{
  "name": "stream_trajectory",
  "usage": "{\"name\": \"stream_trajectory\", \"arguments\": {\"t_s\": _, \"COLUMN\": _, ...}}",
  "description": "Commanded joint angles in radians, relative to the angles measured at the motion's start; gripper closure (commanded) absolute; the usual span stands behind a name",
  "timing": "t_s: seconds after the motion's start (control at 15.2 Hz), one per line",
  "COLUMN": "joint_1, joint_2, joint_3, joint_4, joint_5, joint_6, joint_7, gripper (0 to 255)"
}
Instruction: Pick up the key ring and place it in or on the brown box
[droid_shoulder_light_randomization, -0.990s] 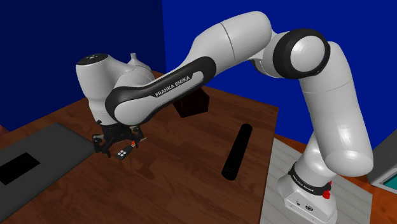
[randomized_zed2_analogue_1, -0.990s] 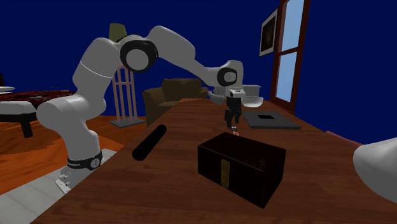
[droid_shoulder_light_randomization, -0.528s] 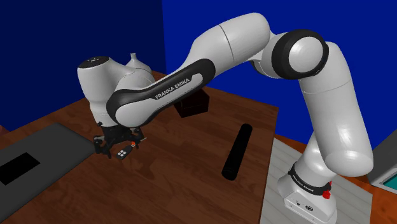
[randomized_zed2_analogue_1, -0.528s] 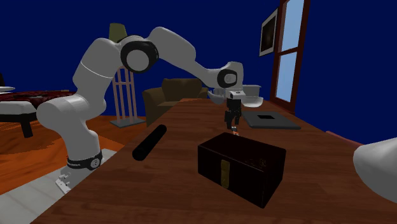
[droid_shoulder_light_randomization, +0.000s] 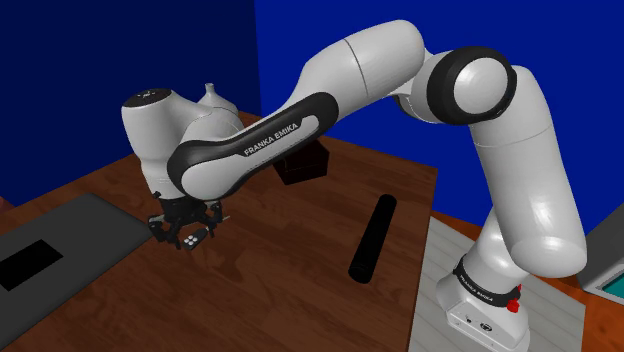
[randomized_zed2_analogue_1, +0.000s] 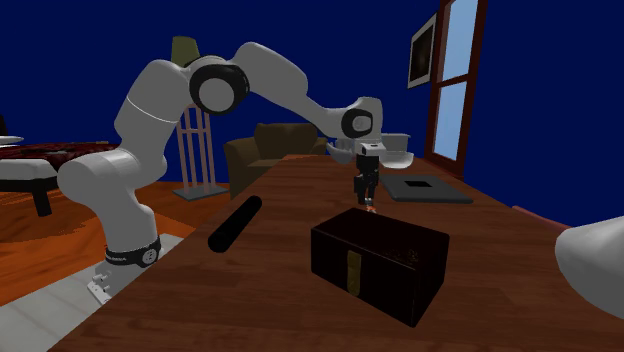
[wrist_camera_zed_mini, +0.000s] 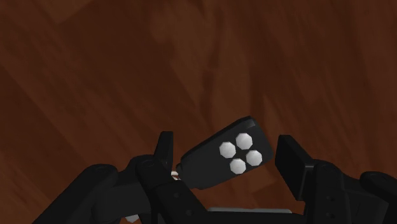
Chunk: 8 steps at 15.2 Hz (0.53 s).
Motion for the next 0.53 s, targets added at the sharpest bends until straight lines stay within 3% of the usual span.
{"name": "stream_trajectory", "arguments": {"t_s": 0.0, "joint_1": 0.000, "joint_2": 0.000, "joint_3": 0.000, "joint_4": 0.000, "joint_5": 0.000, "joint_6": 0.000, "joint_7": 0.000, "gripper": 255}}
{"name": "stream_trajectory", "arguments": {"t_s": 0.46, "joint_1": -0.003, "joint_2": -0.025, "joint_3": 0.011, "joint_4": 0.029, "joint_5": 0.016, "joint_6": -0.051, "joint_7": -0.011, "gripper": 255}}
